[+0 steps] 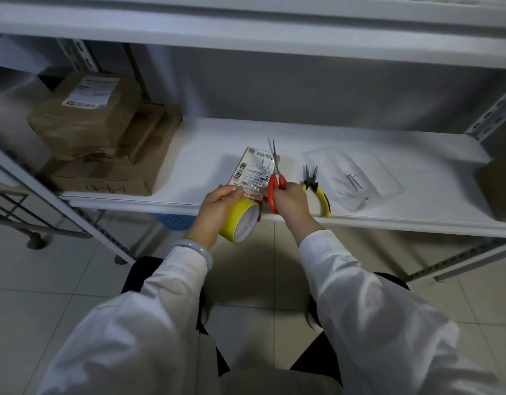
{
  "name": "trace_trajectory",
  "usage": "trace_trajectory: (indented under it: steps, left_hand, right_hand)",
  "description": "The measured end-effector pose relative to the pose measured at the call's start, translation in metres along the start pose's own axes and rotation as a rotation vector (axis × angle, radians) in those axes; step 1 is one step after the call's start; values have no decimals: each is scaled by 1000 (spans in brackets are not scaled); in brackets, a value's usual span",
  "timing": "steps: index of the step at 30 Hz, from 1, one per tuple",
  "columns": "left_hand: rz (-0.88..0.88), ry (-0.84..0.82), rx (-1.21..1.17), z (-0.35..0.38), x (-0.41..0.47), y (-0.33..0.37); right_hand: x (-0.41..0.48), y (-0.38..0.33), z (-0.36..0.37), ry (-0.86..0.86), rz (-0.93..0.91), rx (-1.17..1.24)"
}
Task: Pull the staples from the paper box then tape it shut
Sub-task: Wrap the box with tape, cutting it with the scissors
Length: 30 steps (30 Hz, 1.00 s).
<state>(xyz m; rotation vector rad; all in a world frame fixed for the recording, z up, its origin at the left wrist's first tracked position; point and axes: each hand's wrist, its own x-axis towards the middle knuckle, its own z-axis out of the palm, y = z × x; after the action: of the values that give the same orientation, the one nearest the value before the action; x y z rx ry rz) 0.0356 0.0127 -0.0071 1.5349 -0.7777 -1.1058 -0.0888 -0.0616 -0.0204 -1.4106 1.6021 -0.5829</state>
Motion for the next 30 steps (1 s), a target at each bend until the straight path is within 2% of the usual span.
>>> trace_trajectory:
  steps: [3, 8, 12, 16, 20, 25, 30]
  left_hand:
    - [29, 52, 43, 6, -8, -12]
    - [29, -13, 104, 20, -27, -29]
    - [52, -15, 92, 17, -24, -24]
    - [81, -62, 123, 24, -32, -27]
    - [96, -126, 116, 30, -29, -34]
    - [75, 7, 58, 21, -10, -29]
    - [34, 47, 47, 11, 9, -9]
  right_hand:
    - [3, 0, 2, 9, 38, 47]
    - [1, -2, 8, -22, 29, 96]
    - [11, -10, -11, 221, -77, 167]
    - [33, -27, -19, 98, -91, 263]
    - [43, -32, -11, -21, -76, 174]
    - [36, -19, -16, 171, -69, 27]
    - [17, -3, -17, 215, -64, 4]
